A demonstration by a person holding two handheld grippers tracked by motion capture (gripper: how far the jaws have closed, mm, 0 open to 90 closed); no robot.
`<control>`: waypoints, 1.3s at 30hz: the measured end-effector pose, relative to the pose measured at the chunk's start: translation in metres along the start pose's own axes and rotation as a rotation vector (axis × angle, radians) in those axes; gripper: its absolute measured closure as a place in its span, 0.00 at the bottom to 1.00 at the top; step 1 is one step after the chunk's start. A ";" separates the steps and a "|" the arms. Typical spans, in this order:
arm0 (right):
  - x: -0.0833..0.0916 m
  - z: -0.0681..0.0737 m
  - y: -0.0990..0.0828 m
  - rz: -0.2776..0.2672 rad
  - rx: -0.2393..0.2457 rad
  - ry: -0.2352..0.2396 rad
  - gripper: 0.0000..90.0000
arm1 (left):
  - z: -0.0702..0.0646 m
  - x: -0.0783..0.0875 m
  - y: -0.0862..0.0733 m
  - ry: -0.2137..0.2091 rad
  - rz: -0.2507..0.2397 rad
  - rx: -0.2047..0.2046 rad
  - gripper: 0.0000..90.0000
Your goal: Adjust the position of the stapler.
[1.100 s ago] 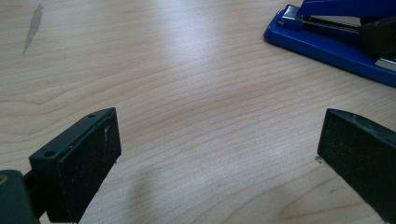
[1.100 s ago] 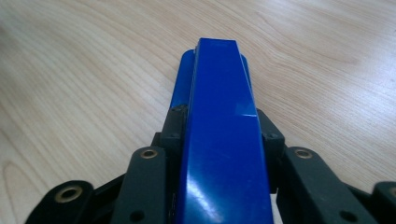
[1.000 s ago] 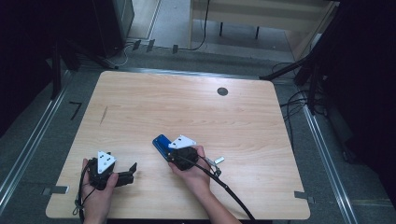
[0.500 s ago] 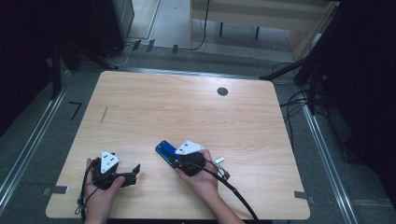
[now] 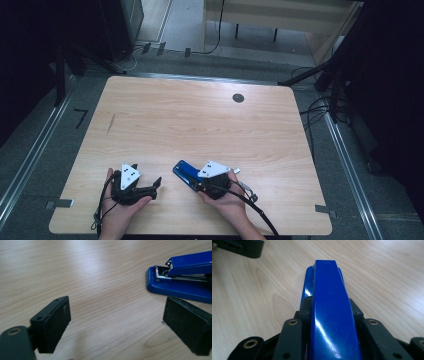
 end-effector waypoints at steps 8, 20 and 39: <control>0.007 0.005 -0.012 -0.016 0.022 0.008 0.73 | -0.016 -0.001 0.005 -0.055 -0.012 0.017 0.35; 0.049 0.005 -0.036 -0.115 -0.018 0.004 0.63 | -0.048 -0.006 0.013 -0.233 -0.017 -0.067 0.91; 0.054 -0.003 -0.065 -0.048 -0.131 0.051 1.00 | -0.089 -0.026 0.019 -0.313 0.072 -0.172 1.00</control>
Point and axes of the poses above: each handheld gripper's, and its own axes: x roughly backward along the jaws, y roughly out of its top, z roughly to its left, the point moved 4 cm from there along -x, roughly forward along the jaws, and after that the axes turned 15 degrees about z, right-handed, at the moved point
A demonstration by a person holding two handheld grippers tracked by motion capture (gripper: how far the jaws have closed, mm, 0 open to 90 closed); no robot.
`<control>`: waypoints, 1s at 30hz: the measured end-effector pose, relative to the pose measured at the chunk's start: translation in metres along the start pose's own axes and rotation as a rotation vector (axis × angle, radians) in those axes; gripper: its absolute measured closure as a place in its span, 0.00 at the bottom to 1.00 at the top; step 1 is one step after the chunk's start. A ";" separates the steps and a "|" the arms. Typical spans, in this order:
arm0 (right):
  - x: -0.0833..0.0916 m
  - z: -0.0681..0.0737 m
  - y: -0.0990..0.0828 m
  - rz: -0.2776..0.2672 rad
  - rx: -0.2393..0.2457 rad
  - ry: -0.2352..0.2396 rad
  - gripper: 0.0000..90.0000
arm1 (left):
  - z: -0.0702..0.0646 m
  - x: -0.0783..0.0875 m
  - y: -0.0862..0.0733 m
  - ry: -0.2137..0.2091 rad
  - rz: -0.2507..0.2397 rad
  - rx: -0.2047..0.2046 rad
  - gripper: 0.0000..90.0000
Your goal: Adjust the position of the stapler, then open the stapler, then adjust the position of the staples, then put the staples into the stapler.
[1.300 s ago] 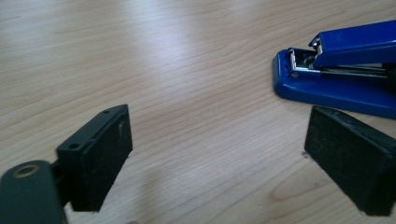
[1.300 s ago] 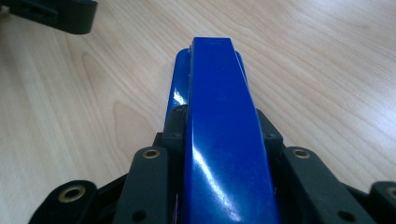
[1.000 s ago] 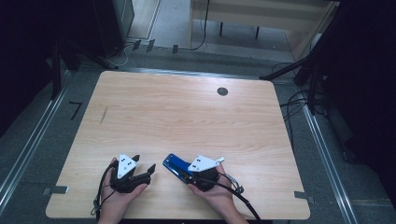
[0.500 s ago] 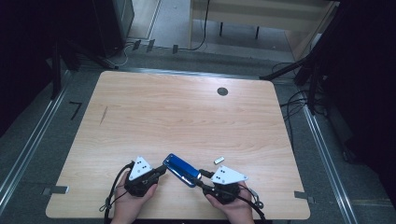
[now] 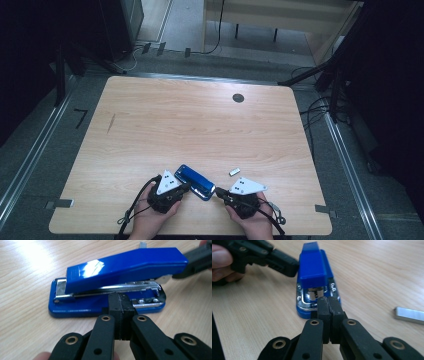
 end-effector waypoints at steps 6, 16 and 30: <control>-0.002 0.003 0.003 0.004 0.003 -0.007 1.00 | -0.004 -0.004 0.003 0.023 0.006 -0.038 1.00; -0.001 0.004 0.006 -0.004 0.002 -0.002 1.00 | -0.003 -0.004 0.003 0.024 0.008 -0.032 1.00; 0.000 0.007 0.007 -0.005 0.006 0.008 1.00 | -0.003 -0.004 0.003 0.020 0.009 -0.029 1.00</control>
Point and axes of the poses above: each handheld gripper's, and its own axes: x roughly backward along the jaws, y roughly out of its top, z roughly to its left, the point moved 4 cm from there along -x, roughly forward along the jaws, and after that the axes turned 15 degrees about z, right-handed, at the moved point
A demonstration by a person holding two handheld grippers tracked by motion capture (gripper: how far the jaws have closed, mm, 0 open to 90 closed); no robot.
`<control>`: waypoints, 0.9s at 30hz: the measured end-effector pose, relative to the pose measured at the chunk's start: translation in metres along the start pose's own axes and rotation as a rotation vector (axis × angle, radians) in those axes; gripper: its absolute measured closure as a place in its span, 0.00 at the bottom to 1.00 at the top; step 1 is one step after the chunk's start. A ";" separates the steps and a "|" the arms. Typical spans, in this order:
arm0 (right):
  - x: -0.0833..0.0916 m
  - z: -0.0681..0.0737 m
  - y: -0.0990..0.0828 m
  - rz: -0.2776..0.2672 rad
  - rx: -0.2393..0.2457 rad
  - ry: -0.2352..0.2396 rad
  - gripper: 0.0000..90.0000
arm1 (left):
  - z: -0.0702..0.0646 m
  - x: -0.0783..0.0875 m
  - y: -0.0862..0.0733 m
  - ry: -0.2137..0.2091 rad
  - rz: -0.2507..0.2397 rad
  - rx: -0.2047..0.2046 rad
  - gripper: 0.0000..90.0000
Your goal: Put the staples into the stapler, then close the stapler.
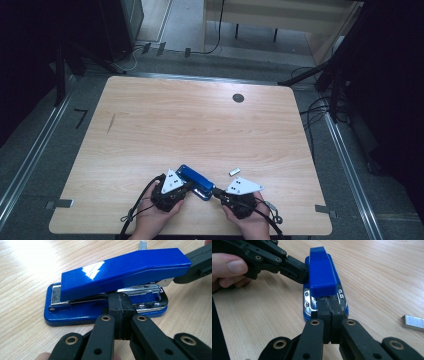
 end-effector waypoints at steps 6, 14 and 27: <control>-0.001 0.002 -0.001 0.008 0.006 -0.003 1.00 | 0.000 0.000 0.000 -0.001 0.000 0.000 1.00; -0.001 0.004 0.000 0.008 0.011 0.001 1.00 | 0.000 0.000 0.000 -0.007 0.000 0.003 1.00; 0.001 0.005 0.001 0.002 0.004 0.007 1.00 | 0.000 0.000 0.000 -0.007 0.000 0.003 1.00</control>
Point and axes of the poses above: each handheld gripper's, and its own axes: x roughly backward along the jaws, y roughly out of its top, z roughly to its left, the point moved 4 cm from there along -x, roughly forward along the jaws, and after that the axes turned 15 degrees about z, right-handed, at the moved point
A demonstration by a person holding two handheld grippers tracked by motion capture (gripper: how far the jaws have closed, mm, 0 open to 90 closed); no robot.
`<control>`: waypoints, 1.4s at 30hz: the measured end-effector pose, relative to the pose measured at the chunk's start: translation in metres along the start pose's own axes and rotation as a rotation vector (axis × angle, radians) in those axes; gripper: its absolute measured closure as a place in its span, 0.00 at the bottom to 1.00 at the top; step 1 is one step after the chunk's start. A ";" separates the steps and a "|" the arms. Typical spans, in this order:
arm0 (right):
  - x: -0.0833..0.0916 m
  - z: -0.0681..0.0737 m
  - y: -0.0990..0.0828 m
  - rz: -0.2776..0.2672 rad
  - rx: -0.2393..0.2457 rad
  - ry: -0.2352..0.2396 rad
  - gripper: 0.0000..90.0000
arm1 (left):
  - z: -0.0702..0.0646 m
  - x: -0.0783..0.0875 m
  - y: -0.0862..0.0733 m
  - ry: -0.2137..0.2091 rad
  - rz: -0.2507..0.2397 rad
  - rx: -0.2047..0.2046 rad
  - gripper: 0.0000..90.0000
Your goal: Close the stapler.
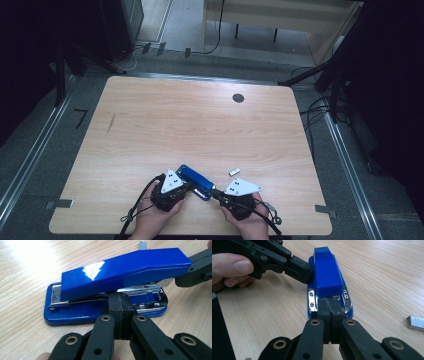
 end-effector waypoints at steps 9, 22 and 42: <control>0.003 0.001 0.003 -0.014 -0.001 0.002 1.00 | 0.000 0.000 0.000 -0.003 0.000 0.002 1.00; 0.007 0.001 0.007 -0.036 -0.003 0.006 1.00 | 0.000 0.000 0.000 -0.002 -0.001 0.003 1.00; 0.015 0.003 0.023 -0.095 0.011 -0.001 1.00 | -0.001 0.000 0.000 0.010 0.000 -0.006 1.00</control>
Point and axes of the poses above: each handheld gripper's, and its own axes: x roughly backward along the jaws, y roughly out of its top, z roughly to its left, the point moved 4 cm from there along -x, roughly forward along the jaws, and after that the axes turned 15 degrees about z, right-handed, at the moved point
